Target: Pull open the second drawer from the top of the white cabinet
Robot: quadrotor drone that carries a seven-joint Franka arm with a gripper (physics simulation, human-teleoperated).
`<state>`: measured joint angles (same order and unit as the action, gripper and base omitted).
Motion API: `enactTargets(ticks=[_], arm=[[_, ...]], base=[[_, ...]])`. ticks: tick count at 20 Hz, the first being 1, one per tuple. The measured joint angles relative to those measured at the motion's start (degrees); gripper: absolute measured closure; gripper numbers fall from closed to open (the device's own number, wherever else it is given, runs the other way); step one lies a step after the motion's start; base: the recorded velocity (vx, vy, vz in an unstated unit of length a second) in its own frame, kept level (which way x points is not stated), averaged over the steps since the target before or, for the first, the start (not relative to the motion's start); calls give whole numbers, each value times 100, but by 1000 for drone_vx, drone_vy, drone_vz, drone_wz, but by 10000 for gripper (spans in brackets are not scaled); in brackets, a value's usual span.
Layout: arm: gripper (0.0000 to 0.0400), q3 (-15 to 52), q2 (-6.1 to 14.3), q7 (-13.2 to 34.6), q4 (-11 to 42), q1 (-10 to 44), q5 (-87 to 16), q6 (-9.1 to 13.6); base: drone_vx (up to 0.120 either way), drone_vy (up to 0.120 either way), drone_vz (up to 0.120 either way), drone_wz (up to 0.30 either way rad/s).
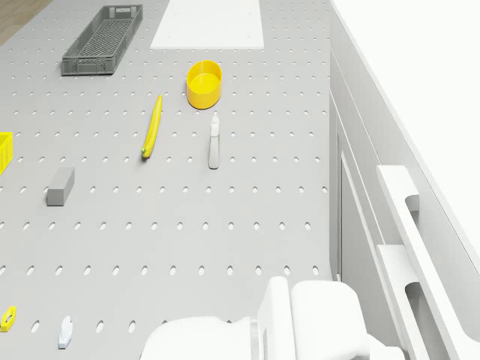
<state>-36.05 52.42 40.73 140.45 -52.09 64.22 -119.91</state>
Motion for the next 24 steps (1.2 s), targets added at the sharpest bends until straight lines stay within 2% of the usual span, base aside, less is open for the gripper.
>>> enactTargets(ticks=[16,24], arm=[[100,289,-371,-398,68,-58,568,-219],[100,431,-499,-434,12,35,730,-179]], base=[[0,0,0,0],[0,0,0,0]])
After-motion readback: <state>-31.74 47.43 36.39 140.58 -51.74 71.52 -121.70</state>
